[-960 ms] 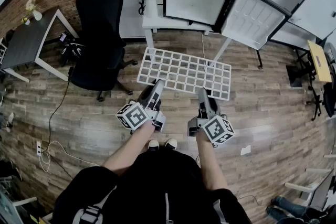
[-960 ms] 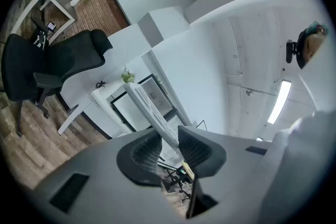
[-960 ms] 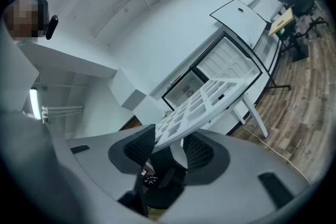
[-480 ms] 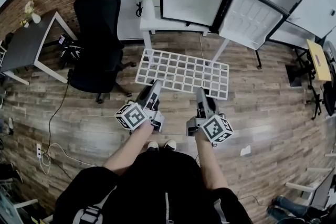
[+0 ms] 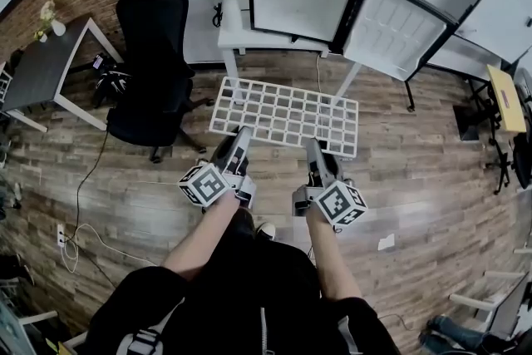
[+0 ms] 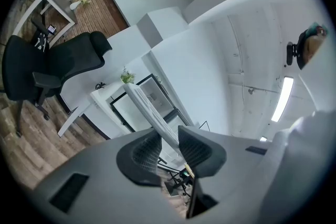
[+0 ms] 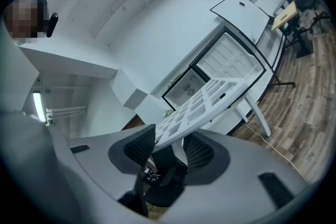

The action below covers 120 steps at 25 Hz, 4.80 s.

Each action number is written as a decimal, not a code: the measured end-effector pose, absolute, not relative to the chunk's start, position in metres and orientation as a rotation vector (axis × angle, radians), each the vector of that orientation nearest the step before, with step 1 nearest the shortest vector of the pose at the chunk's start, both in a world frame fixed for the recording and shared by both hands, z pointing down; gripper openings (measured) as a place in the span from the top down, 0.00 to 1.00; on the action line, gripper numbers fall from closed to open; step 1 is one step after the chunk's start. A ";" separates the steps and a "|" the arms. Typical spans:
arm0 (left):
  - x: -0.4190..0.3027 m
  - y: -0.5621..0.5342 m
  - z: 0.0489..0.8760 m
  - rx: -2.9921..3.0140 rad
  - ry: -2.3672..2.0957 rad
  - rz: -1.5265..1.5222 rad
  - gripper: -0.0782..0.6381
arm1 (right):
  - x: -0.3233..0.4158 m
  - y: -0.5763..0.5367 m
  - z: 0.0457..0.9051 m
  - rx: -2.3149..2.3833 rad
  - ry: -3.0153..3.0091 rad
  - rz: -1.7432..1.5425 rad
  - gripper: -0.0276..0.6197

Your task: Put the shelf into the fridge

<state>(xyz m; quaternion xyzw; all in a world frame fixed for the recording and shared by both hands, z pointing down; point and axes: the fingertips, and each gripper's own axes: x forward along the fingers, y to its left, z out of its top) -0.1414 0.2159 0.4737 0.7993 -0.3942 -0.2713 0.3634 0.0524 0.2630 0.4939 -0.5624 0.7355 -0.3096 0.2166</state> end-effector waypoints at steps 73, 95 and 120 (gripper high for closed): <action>-0.054 -0.244 0.485 2.013 -0.931 -0.643 0.74 | 0.138 -0.179 0.497 -1.631 1.959 -0.928 0.69; -0.051 -0.250 0.481 2.006 -0.960 -0.656 0.73 | 0.143 -0.193 0.493 -1.578 1.978 -0.934 0.70; -0.035 -0.302 0.487 1.986 -1.017 -0.672 0.73 | 0.160 -0.251 0.499 -1.532 2.016 -0.963 0.71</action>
